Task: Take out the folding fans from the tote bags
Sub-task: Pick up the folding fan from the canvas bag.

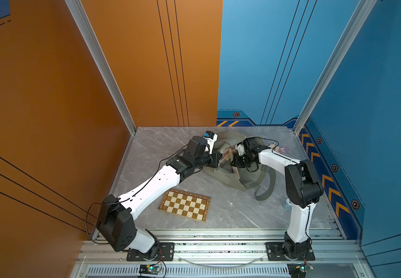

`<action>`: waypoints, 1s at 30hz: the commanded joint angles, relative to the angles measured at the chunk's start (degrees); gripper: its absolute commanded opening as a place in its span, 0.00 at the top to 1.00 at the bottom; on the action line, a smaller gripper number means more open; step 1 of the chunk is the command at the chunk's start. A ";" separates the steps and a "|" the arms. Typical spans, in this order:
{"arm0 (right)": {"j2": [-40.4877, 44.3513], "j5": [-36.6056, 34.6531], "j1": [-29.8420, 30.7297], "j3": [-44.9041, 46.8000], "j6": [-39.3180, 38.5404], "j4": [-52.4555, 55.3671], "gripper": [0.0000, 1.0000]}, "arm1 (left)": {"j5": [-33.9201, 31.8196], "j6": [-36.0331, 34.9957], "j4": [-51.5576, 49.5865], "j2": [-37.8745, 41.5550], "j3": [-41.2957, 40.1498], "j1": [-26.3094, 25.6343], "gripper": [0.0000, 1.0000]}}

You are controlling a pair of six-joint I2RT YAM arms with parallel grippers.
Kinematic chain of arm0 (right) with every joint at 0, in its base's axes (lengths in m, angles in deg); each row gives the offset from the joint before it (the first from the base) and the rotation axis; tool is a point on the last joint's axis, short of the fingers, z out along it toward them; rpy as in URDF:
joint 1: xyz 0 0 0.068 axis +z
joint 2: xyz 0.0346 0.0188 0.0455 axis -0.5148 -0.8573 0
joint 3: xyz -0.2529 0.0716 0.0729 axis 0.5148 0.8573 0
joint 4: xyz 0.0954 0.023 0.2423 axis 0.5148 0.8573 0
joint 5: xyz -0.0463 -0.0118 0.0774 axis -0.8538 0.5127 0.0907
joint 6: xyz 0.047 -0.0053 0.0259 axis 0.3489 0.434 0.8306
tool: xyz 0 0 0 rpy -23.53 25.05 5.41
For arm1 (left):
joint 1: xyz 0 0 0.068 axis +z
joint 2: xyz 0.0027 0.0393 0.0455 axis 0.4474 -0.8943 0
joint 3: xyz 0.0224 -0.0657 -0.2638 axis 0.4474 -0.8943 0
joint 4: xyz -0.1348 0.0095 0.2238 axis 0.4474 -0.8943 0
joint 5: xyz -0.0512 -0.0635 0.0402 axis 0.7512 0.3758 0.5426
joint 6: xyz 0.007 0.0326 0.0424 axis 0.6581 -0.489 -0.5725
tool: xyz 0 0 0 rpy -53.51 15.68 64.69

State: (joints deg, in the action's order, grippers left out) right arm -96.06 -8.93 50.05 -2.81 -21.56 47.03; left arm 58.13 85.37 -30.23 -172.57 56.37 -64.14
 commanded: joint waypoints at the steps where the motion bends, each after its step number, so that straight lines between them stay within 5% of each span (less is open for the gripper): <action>1: 3.92 6.41 -0.42 1.59 -6.15 -2.85 0.90 | -0.95 -0.31 1.97 -1.61 -1.07 0.49 1.00; 9: 10.95 11.72 0.69 2.17 -18.44 3.00 0.93 | 1.82 1.45 6.18 -5.19 0.17 3.27 1.00; 14: 17.96 4.57 2.48 3.85 -26.73 7.38 0.94 | 3.62 0.18 6.67 -6.28 1.63 4.66 1.00; 23: 32.10 -0.91 -0.15 7.37 -23.16 6.15 0.99 | 7.42 -1.84 5.36 -8.89 5.47 7.94 1.00; 30: 40.87 3.98 -10.80 9.85 -11.99 -0.69 1.00 | 9.40 -3.04 3.97 -10.99 8.84 9.50 1.00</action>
State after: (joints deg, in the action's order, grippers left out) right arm -57.57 -7.31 43.63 5.78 -40.42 50.75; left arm 65.71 84.21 -24.64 -182.58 63.12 -55.26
